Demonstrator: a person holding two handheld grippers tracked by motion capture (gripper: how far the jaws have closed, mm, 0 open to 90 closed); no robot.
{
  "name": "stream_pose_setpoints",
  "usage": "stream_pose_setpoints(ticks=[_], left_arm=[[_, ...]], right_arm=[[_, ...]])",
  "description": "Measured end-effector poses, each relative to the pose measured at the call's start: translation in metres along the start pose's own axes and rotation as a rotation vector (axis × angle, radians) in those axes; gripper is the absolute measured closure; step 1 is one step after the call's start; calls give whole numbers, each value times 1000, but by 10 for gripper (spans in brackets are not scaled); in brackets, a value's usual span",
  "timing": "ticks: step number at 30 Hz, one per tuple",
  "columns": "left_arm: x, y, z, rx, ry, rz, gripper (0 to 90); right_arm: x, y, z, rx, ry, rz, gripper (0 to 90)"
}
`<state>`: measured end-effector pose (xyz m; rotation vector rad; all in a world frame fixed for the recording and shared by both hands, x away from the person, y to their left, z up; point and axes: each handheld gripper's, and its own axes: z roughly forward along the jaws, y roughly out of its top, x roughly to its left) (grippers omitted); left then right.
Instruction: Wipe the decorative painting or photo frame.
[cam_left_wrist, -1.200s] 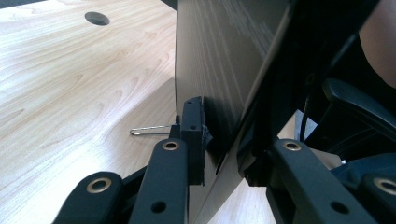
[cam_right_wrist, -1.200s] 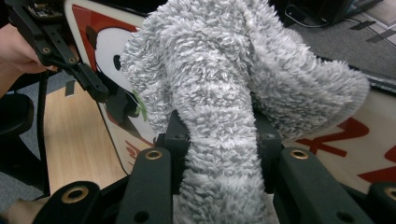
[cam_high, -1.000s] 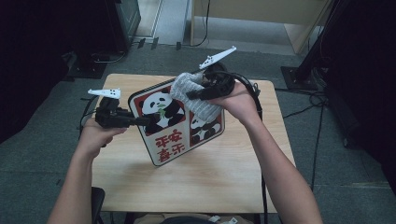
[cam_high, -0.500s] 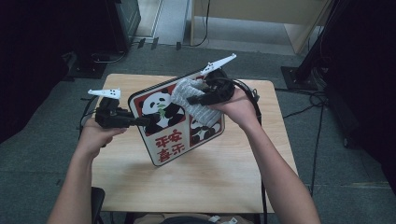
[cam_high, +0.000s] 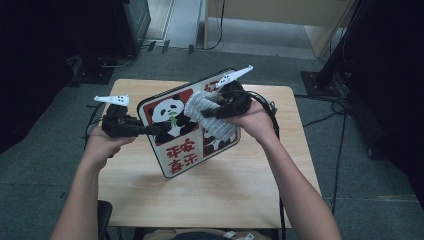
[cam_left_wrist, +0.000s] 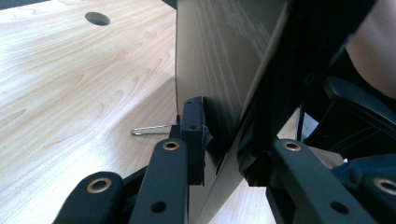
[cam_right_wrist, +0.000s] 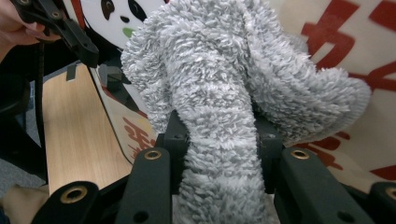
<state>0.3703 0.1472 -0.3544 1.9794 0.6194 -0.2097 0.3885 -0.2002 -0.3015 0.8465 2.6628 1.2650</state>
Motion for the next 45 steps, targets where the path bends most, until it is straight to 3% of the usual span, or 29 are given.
stream_pose_setpoints(ticks=[45], left_arm=[[0,0,0,-2,-1,-2,750]], right_arm=[[-3,-50,30,24,45,43,670]])
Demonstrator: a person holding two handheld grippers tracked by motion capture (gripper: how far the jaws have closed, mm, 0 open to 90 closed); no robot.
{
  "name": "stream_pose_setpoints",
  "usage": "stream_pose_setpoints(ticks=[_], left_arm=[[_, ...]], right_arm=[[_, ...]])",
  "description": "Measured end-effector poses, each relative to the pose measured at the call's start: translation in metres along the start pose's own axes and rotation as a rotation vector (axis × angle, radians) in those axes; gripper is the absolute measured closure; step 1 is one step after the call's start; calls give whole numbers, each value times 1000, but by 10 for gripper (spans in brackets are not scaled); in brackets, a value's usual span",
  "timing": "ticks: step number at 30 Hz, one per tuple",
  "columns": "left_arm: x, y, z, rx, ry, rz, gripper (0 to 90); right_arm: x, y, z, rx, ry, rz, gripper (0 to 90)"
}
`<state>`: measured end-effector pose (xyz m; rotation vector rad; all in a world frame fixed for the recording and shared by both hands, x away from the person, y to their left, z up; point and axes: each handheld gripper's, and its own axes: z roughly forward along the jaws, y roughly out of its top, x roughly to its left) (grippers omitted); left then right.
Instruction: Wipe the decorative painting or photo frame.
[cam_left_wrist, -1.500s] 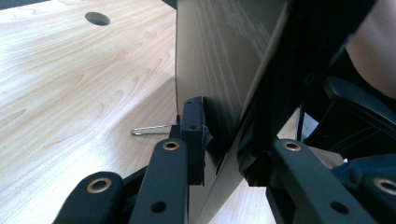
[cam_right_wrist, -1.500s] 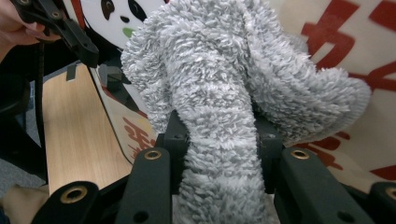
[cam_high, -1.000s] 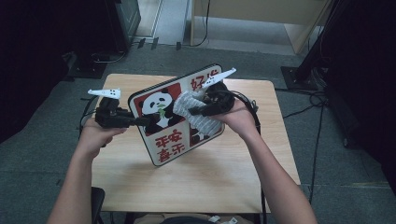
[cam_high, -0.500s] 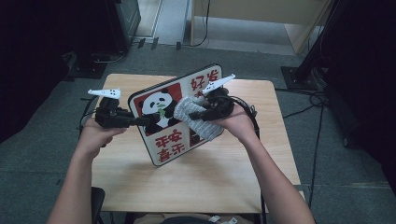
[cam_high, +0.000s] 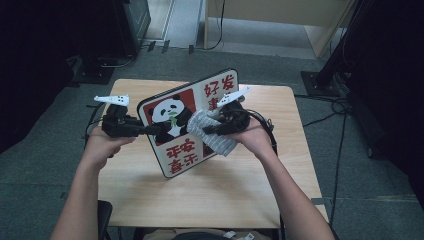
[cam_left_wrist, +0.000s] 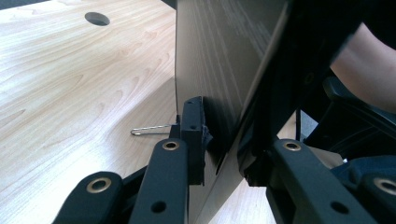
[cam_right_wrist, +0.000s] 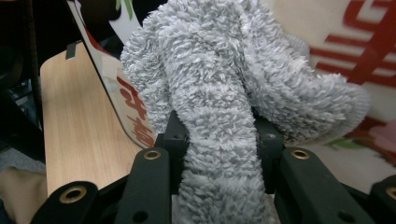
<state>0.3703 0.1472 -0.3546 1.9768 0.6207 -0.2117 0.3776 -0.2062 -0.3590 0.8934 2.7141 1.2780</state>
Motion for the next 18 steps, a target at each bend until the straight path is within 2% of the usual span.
stream_pose_setpoints(ticks=[18], left_arm=[[0,0,0,2,-1,2,749]], right_arm=[[-5,-22,13,28,14,15,667]])
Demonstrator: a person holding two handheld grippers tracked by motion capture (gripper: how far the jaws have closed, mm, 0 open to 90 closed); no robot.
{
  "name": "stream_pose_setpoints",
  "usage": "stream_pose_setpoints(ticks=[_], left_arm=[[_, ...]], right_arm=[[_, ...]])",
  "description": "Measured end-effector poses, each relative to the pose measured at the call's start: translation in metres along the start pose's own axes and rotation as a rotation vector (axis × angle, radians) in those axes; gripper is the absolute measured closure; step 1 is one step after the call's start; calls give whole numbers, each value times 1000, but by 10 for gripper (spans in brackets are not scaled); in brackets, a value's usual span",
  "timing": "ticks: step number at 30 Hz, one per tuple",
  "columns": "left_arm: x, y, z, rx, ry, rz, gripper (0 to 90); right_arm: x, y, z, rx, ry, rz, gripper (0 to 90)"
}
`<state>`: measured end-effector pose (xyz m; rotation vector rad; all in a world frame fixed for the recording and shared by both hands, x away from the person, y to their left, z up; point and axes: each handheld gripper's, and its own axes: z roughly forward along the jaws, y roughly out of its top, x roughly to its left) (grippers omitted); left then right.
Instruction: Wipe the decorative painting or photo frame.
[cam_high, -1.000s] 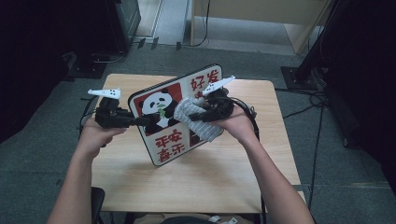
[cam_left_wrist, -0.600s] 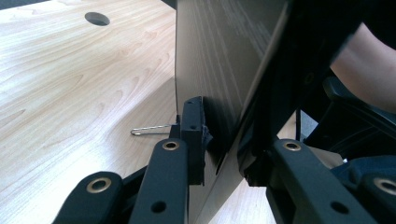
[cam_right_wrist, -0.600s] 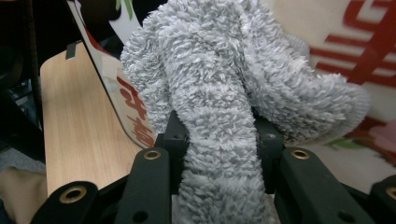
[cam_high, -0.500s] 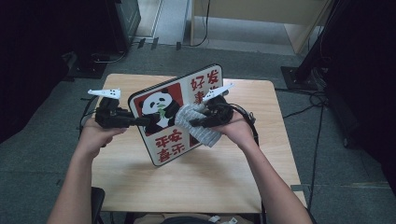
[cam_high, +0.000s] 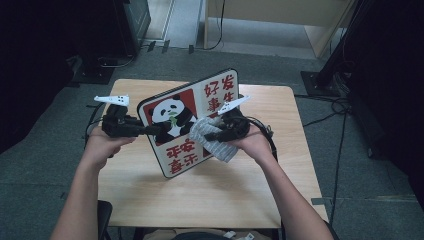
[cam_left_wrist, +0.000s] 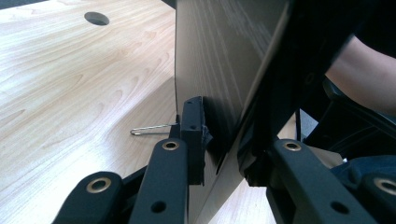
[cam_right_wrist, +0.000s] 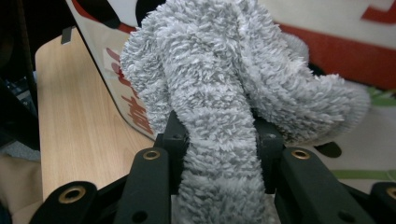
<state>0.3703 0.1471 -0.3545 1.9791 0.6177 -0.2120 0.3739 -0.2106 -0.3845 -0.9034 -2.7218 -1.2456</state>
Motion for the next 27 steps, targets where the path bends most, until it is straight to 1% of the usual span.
stream_pose_setpoints(ticks=[11,21,27], left_arm=[[0,0,0,-1,-3,-3,748],[0,0,0,0,-3,-4,747],[0,0,0,1,-3,-3,747]], right_arm=[[-2,-12,8,13,3,12,666],[-4,-25,19,20,14,7,664],[-5,-34,25,38,15,11,663]])
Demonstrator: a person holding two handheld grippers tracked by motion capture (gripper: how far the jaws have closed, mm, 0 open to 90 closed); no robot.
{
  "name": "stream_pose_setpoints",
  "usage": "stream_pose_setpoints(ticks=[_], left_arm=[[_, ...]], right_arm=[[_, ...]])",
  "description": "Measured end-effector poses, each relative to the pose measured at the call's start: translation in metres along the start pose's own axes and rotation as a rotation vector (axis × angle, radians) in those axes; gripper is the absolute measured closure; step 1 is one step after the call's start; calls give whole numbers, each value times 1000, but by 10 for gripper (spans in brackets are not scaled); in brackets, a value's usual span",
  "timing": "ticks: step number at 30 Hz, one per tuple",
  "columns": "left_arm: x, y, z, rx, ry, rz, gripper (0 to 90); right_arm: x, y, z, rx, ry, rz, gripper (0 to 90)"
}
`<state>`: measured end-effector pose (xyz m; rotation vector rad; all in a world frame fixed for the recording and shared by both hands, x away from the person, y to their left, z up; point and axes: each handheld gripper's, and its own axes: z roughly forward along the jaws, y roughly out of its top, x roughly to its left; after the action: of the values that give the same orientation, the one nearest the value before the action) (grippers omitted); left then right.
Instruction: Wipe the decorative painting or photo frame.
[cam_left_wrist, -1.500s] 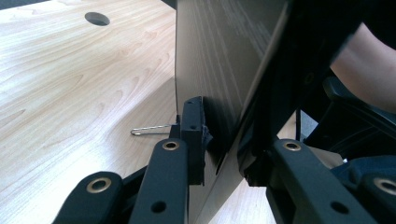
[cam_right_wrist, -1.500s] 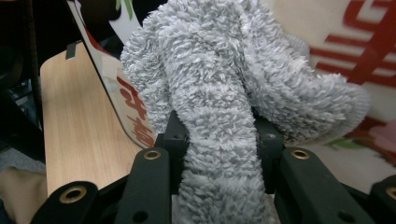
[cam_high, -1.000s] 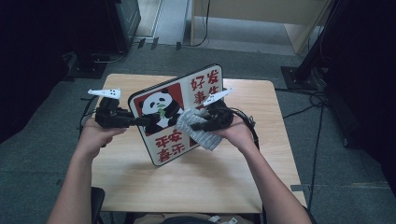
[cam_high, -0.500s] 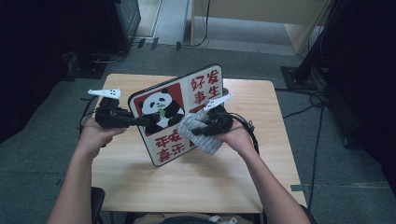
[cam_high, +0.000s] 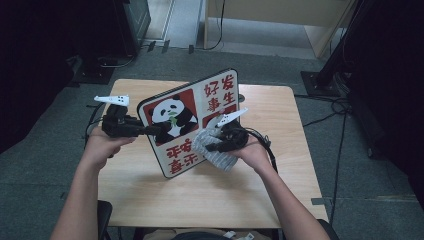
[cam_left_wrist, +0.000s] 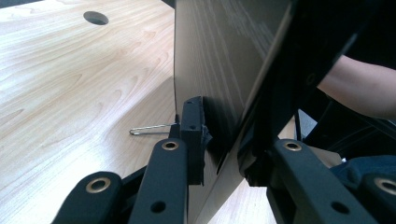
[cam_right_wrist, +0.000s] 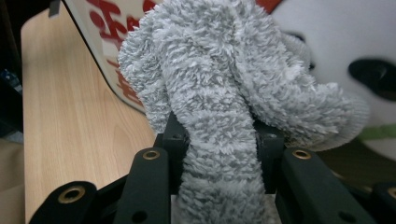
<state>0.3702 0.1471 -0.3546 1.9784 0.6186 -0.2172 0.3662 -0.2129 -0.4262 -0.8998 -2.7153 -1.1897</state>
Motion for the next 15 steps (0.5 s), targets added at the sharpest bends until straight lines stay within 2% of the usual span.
stream_pose_setpoints(ticks=[8,15], left_arm=[[0,0,0,0,0,2,747],[0,0,0,1,1,2,747]], right_arm=[[-2,-14,11,27,-2,8,659],[-3,-24,19,28,10,22,659]])
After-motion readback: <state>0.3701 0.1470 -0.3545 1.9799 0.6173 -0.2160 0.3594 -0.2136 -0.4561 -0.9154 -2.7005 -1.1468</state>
